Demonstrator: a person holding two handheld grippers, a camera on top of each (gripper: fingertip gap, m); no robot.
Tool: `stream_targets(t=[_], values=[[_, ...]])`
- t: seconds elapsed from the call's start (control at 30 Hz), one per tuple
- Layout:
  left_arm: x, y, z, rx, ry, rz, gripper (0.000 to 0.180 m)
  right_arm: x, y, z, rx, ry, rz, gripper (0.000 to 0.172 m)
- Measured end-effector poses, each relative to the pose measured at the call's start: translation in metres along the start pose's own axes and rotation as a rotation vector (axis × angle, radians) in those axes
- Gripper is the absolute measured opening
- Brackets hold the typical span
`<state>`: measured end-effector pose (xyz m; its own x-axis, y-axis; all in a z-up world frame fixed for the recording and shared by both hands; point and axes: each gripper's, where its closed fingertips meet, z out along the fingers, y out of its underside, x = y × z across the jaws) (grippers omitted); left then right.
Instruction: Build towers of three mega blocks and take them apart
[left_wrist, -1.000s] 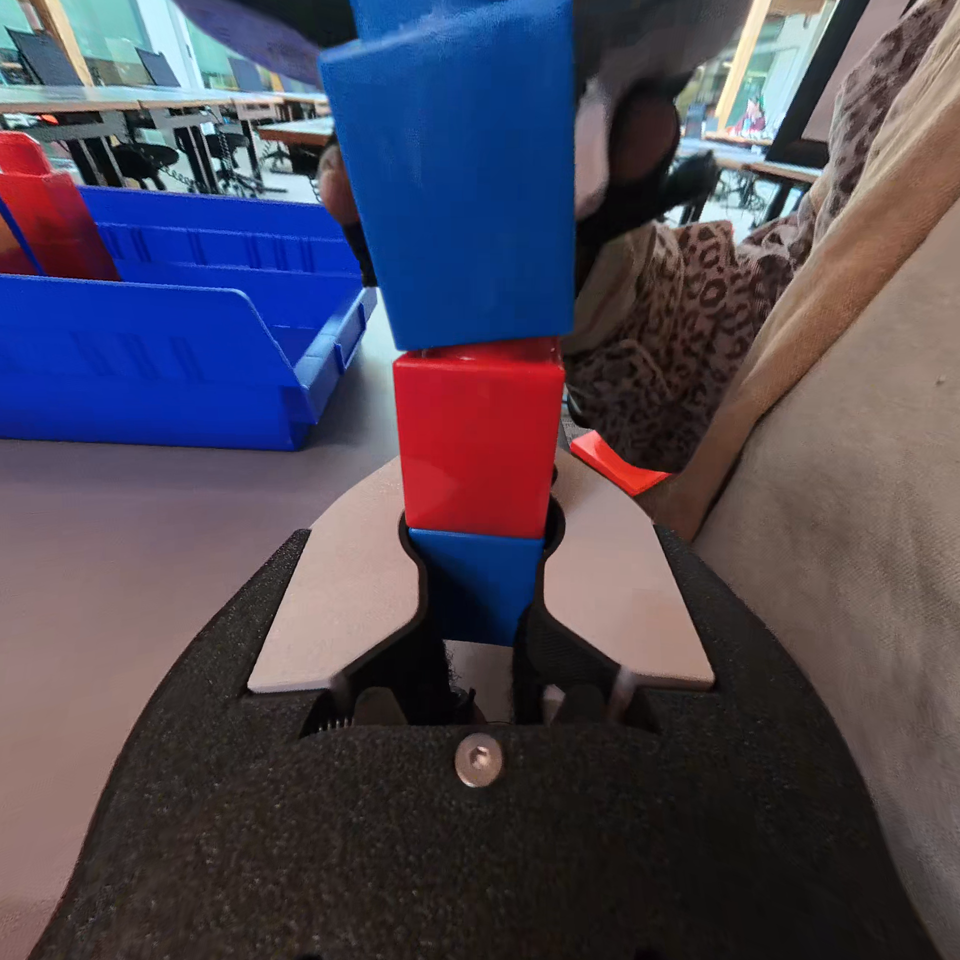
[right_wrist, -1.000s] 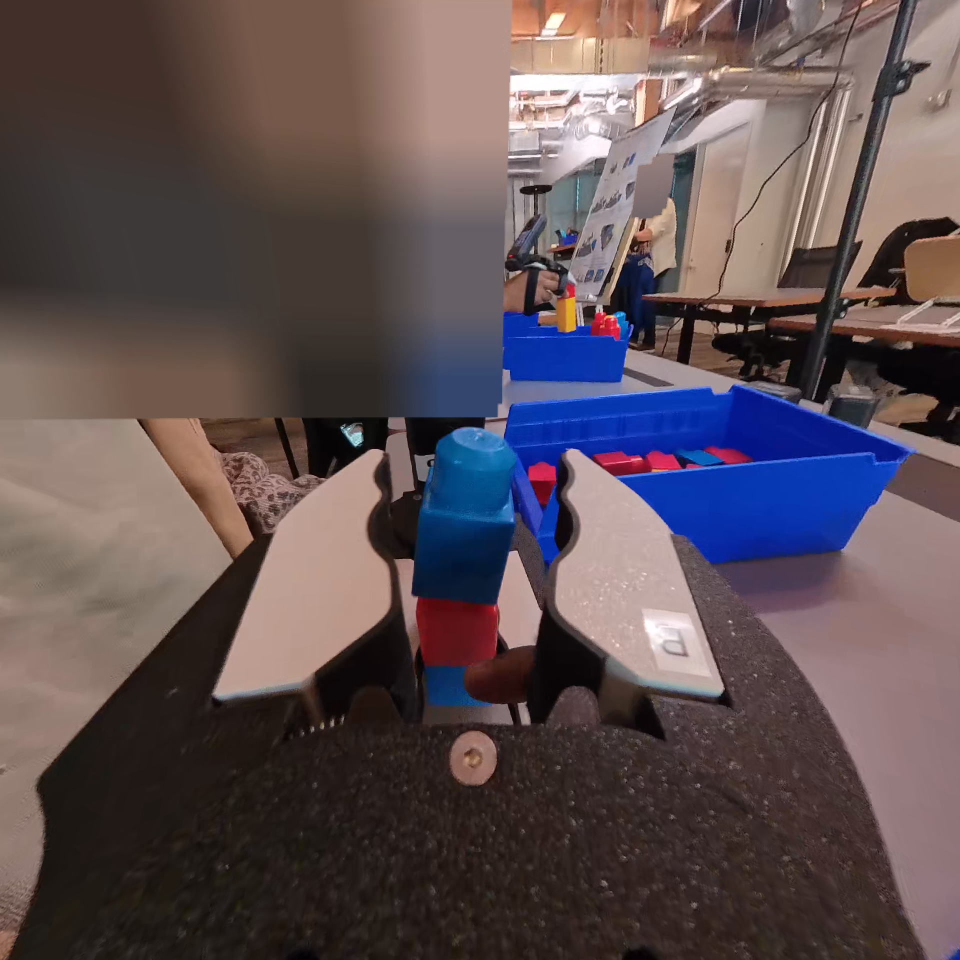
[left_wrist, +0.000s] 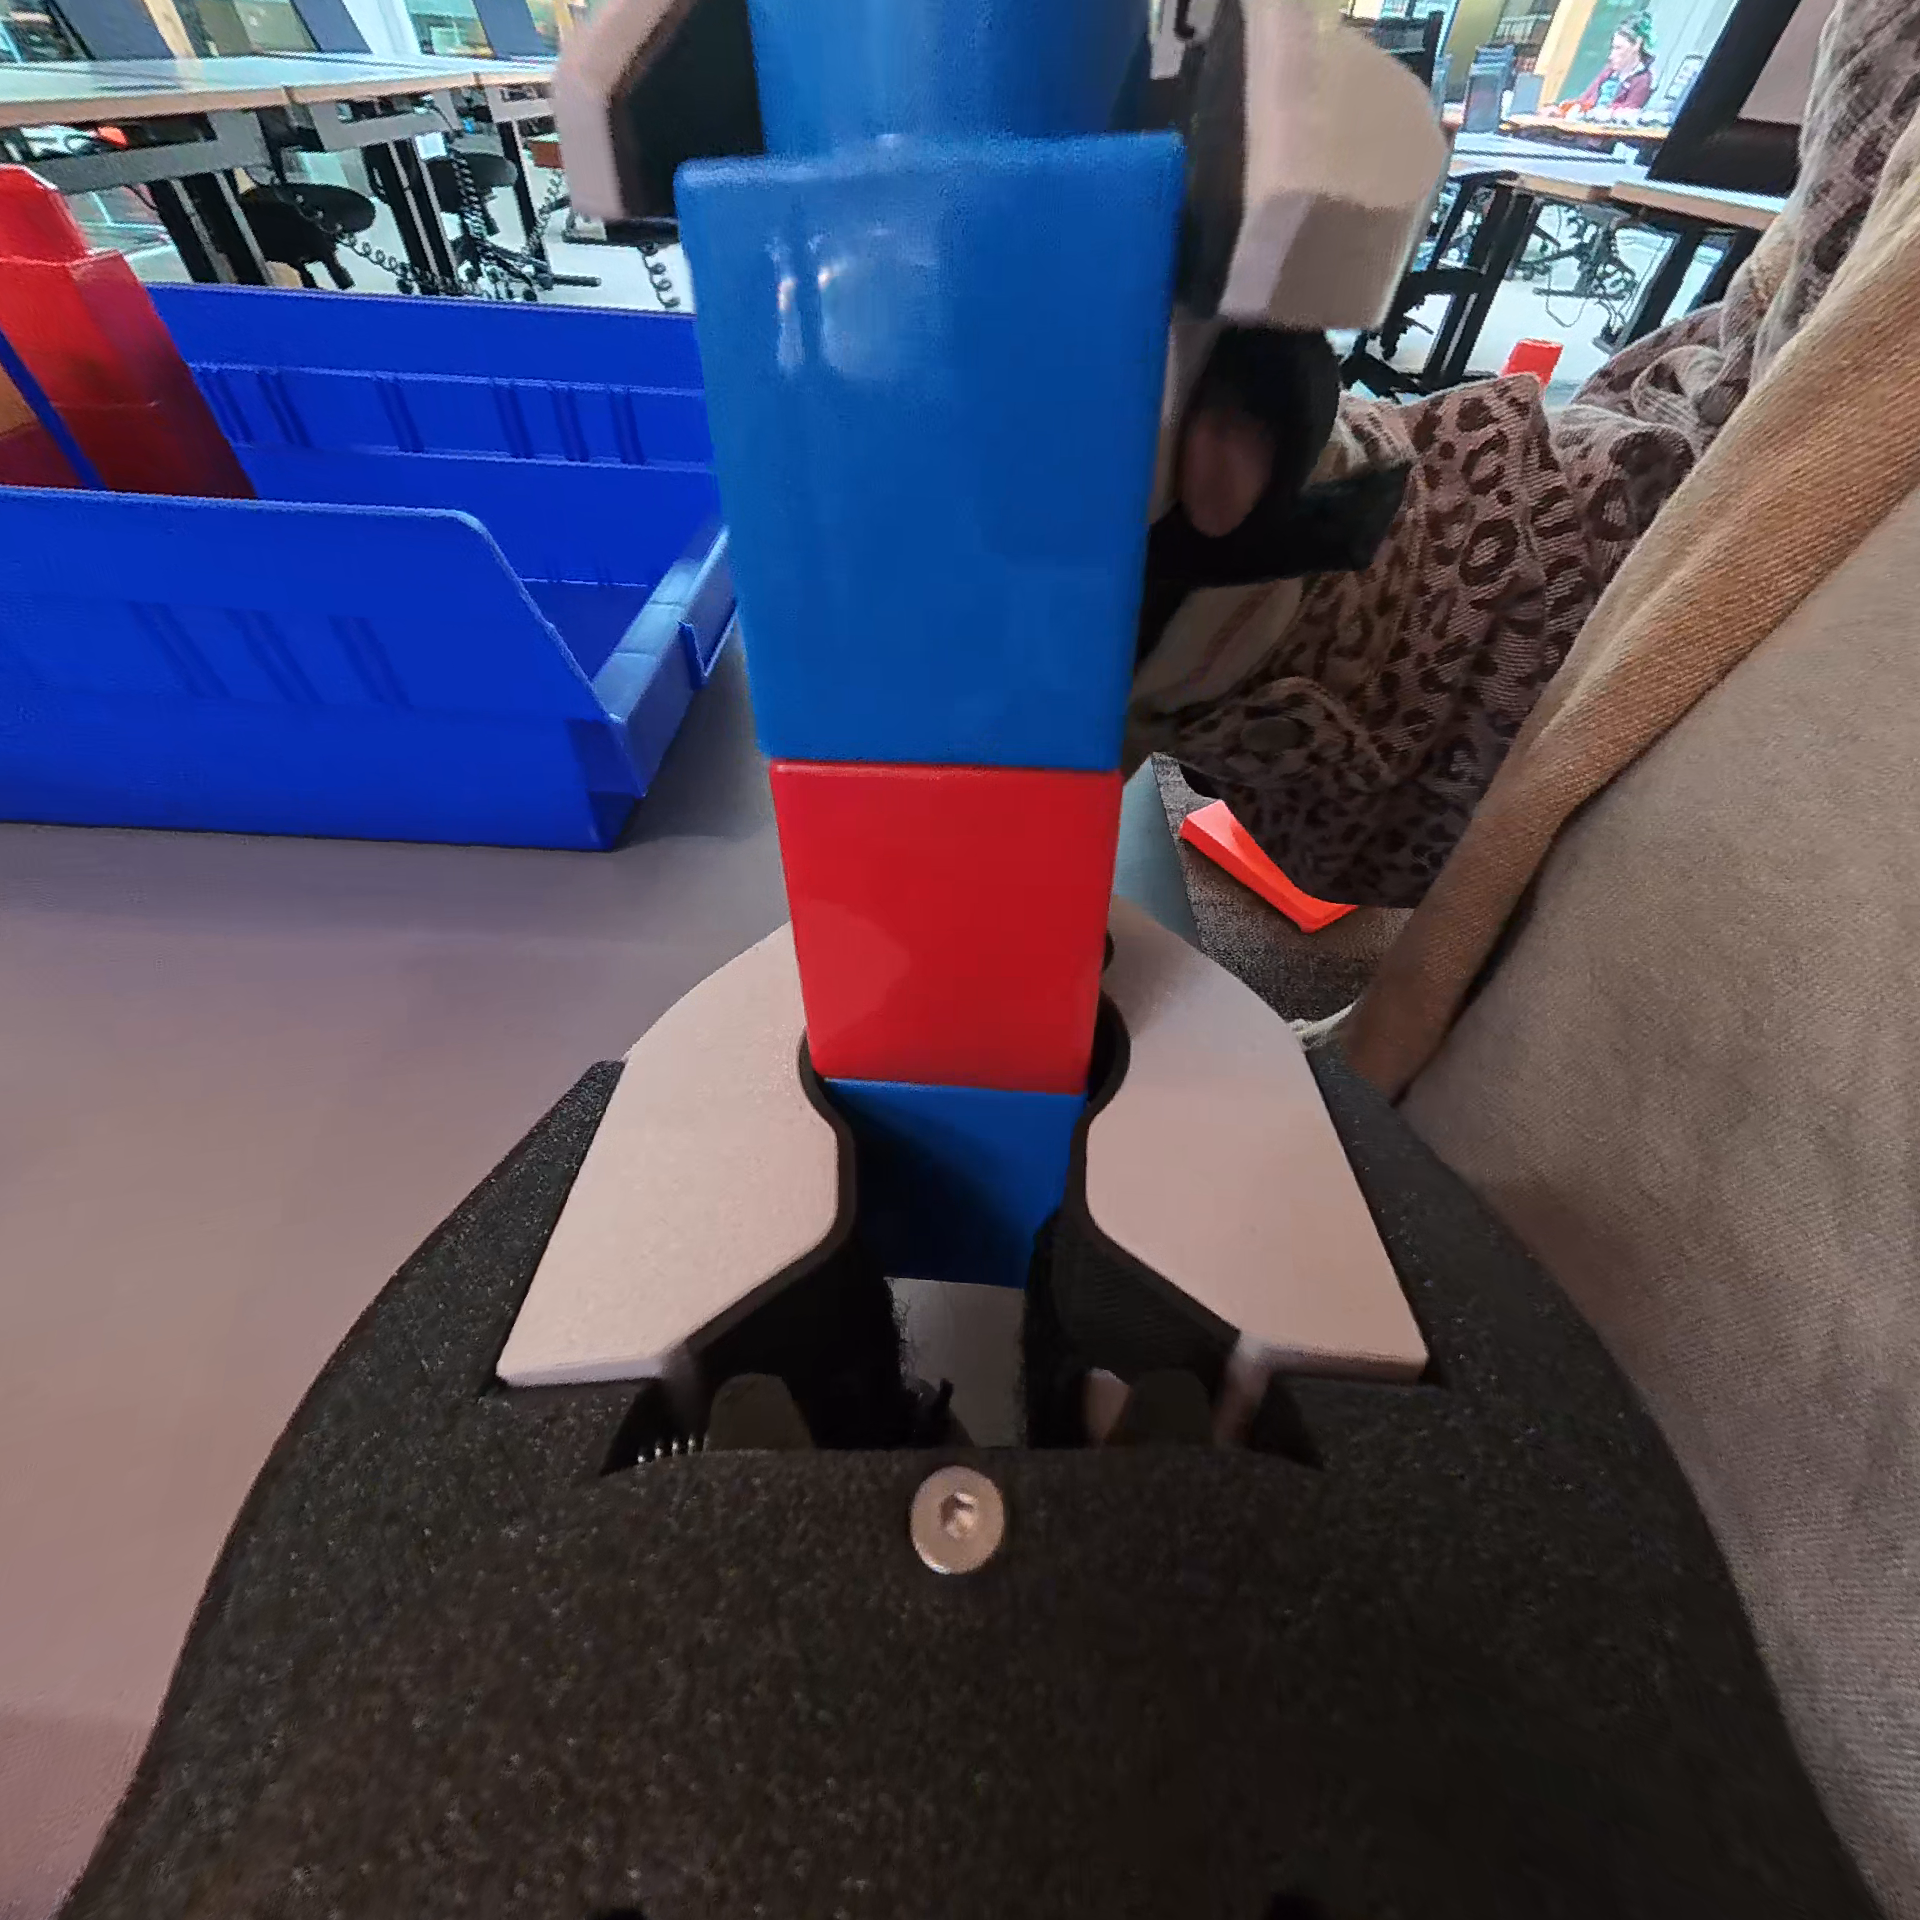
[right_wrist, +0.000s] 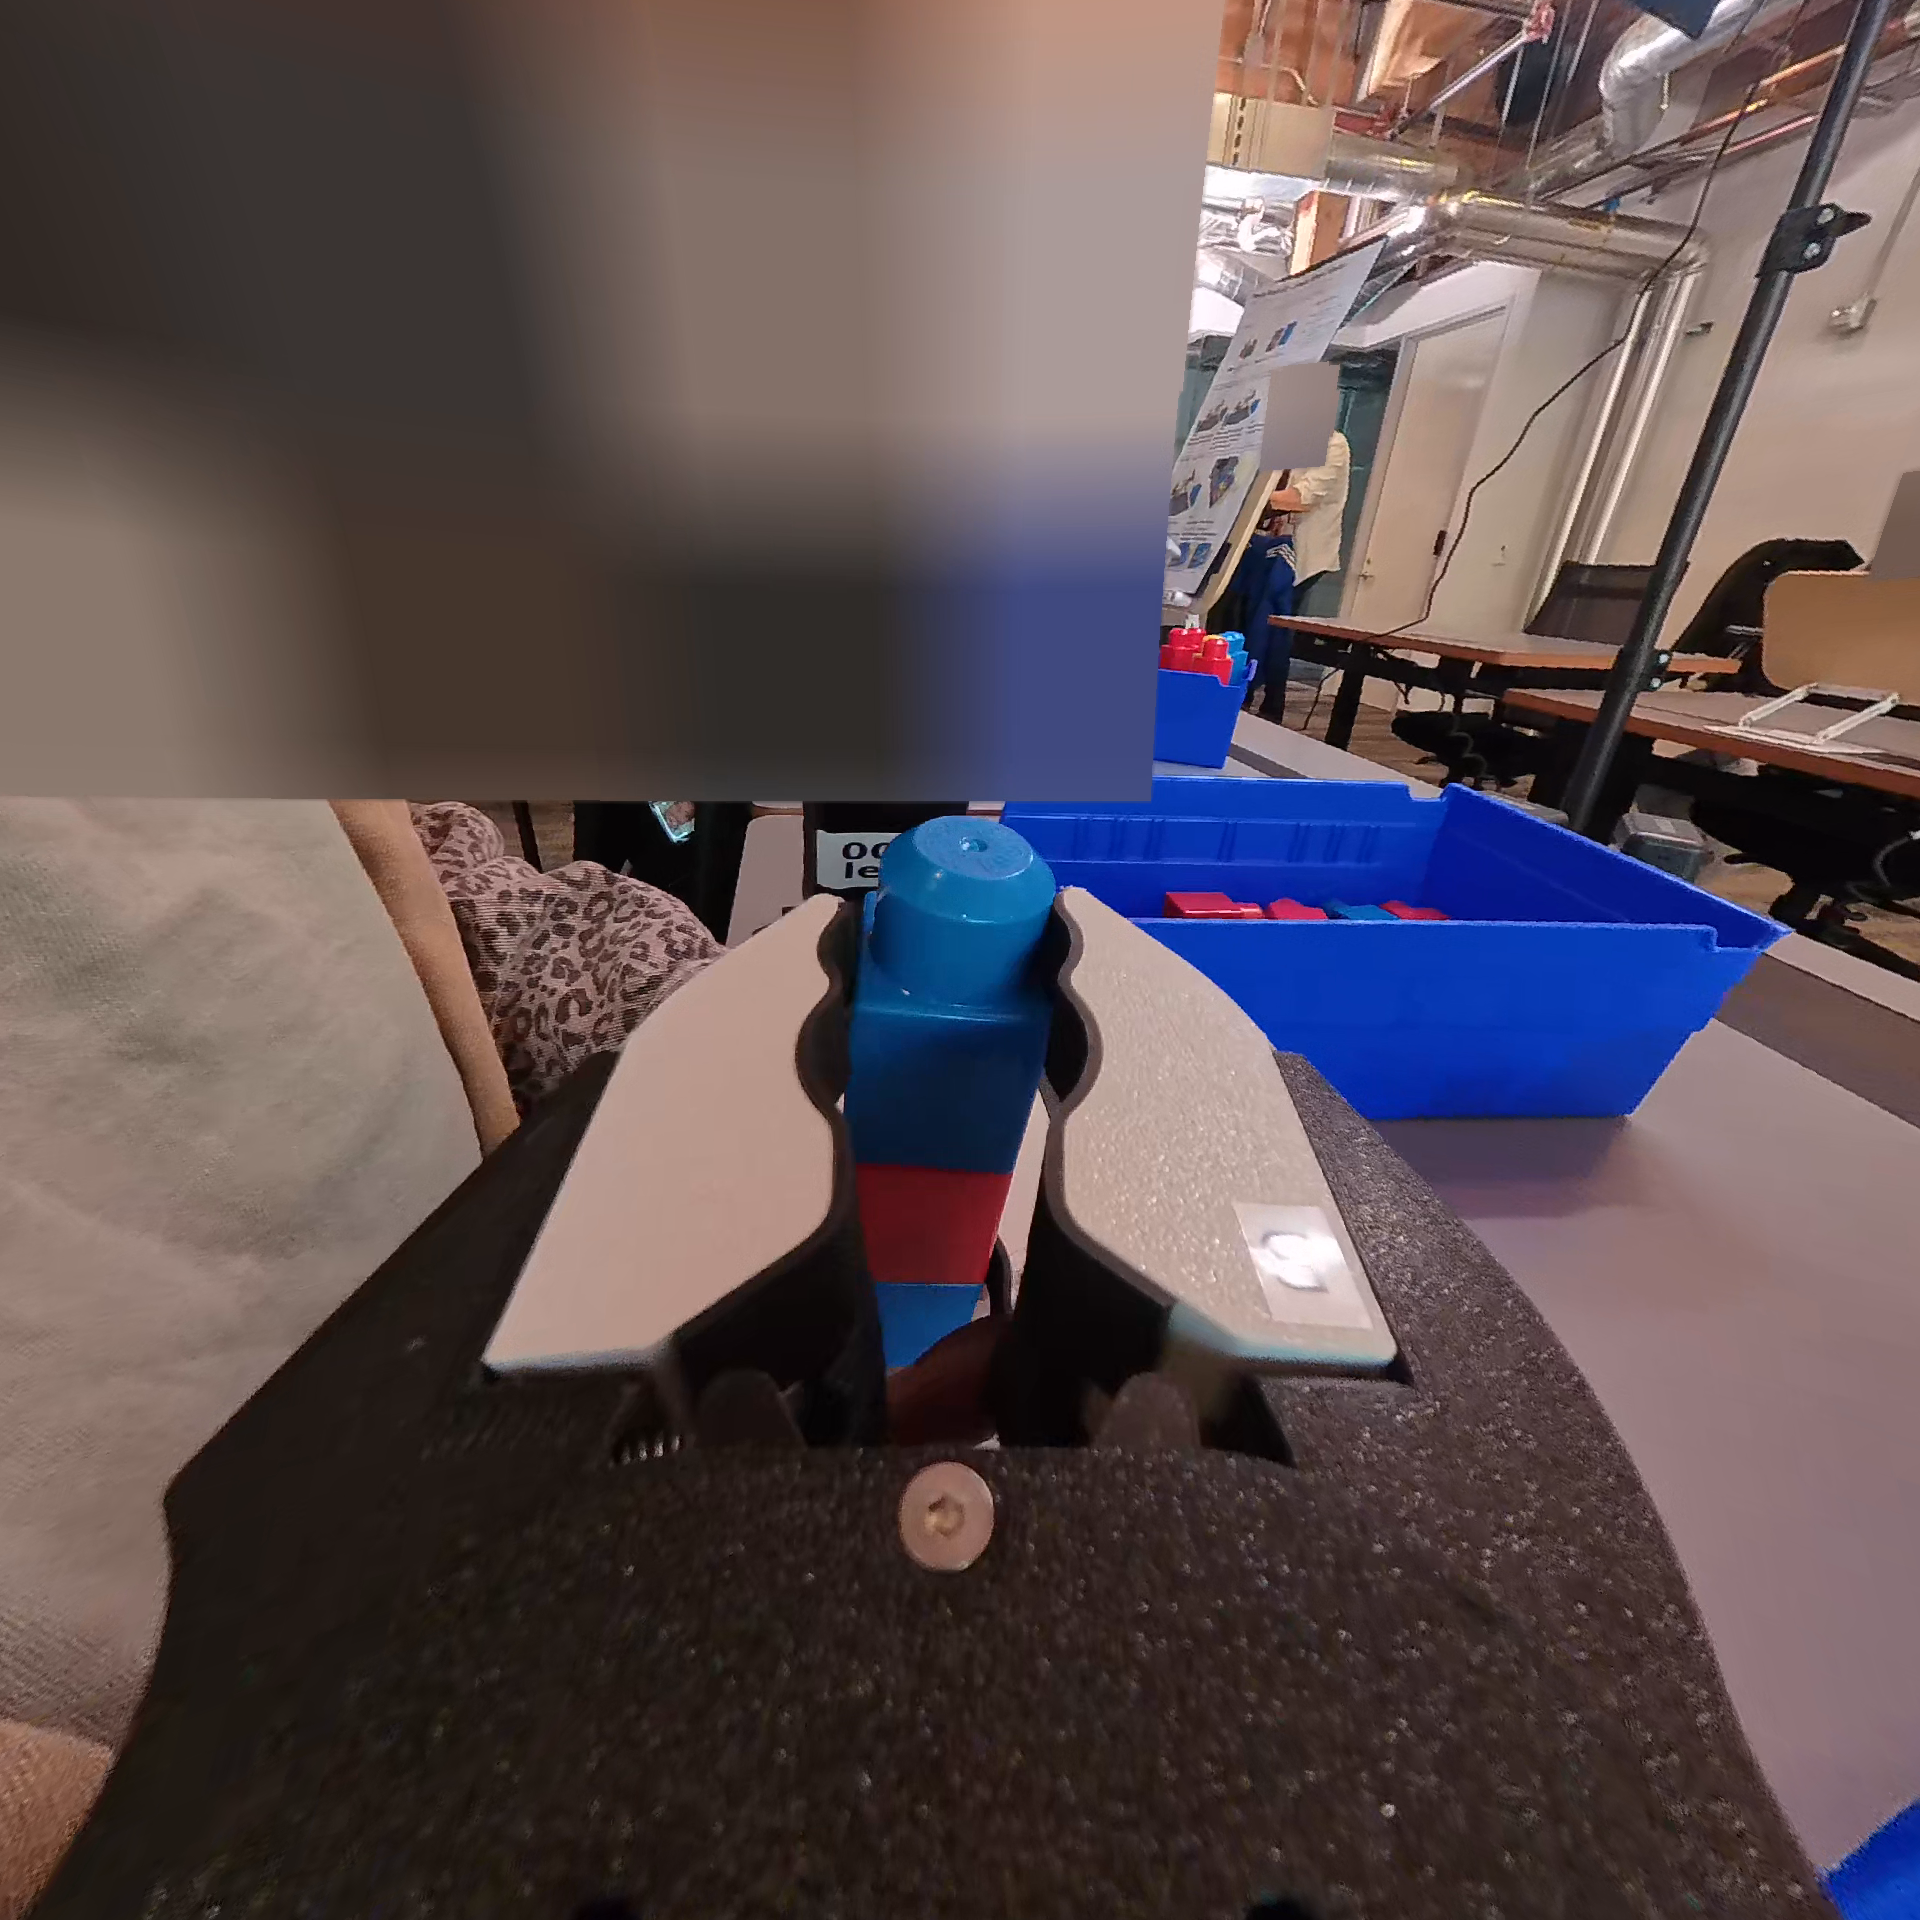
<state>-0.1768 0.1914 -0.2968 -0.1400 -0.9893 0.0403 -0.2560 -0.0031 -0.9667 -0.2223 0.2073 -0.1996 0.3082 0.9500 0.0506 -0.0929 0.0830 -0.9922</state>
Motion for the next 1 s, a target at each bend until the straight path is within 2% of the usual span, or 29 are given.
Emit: stream_targets(t=[0.3,0.37,0.43,0.5,0.57,0.67,0.77,0.87,1.0], values=[[0.0,0.0,0.001,0.0,-0.001,0.006,0.041,0.0,0.0,0.001,0.0,-0.008,0.011,0.035],[-0.002,-0.005,-0.003,0.048,-0.016,0.002,0.042,0.003,-0.001,0.0,0.008,0.004,0.023,0.035],[-0.01,-0.015,-0.011,0.139,-0.045,-0.046,0.057,0.008,-0.015,-0.003,0.064,0.016,0.045,0.034],[-0.018,-0.022,-0.02,0.214,-0.054,-0.111,0.067,0.022,-0.043,-0.014,0.137,0.07,0.05,0.035],[-0.022,-0.026,-0.026,0.263,-0.045,-0.161,0.073,0.047,-0.071,-0.033,0.156,0.204,-0.006,0.035],[-0.022,-0.027,-0.029,0.285,-0.026,-0.178,0.071,0.102,-0.101,-0.074,0.126,0.529,-0.108,0.034],[-0.018,-0.026,-0.026,0.268,-0.014,-0.155,0.07,0.153,-0.114,-0.111,0.119,0.809,-0.156,0.034],[-0.017,-0.025,-0.025,0.254,-0.008,-0.143,0.068,0.201,-0.095,-0.129,0.052,0.99,-0.166,0.035],[-0.019,-0.025,-0.025,0.257,-0.017,-0.161,0.066,0.257,-0.048,-0.131,-0.05,1.096,-0.068,0.035]])
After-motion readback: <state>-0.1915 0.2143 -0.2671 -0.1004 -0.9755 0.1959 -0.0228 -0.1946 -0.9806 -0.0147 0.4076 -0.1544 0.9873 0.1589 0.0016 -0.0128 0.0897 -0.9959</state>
